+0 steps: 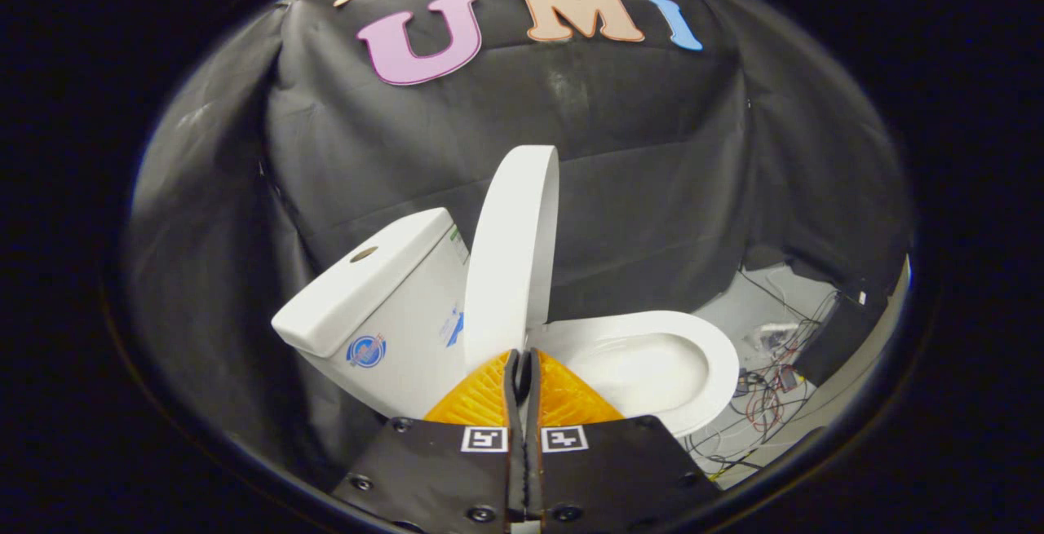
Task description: Open the toilet lid.
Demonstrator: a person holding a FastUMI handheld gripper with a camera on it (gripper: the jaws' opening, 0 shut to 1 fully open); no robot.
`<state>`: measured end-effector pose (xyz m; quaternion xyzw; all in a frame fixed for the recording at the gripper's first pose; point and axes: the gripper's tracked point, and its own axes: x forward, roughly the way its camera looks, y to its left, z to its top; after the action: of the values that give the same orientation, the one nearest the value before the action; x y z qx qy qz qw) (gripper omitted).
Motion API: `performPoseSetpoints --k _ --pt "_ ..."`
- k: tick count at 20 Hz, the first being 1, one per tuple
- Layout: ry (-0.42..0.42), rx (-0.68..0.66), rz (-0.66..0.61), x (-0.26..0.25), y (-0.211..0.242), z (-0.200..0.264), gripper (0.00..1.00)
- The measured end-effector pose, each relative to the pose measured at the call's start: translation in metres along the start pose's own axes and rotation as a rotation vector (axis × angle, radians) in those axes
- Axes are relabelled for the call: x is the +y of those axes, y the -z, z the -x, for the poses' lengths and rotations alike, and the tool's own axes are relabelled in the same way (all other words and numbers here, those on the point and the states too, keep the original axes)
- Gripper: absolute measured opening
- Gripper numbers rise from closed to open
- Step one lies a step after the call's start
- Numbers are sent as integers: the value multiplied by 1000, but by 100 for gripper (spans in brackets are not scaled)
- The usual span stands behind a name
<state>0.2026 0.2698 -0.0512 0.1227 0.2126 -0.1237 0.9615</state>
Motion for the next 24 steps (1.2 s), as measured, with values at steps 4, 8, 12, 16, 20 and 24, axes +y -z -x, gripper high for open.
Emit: performPoseSetpoints --k 4,8,12,16,20,24 --pt "16 -14 22 14 -1 -2 1" --pt "31 -20 78 27 -2 -2 1" --pt "25 -30 122 47 -3 -5 1" --pt "1 -40 185 71 -3 -9 1" --pt "-47 -53 231 93 -1 -13 4" --pt "-98 -47 243 109 5 -17 4"
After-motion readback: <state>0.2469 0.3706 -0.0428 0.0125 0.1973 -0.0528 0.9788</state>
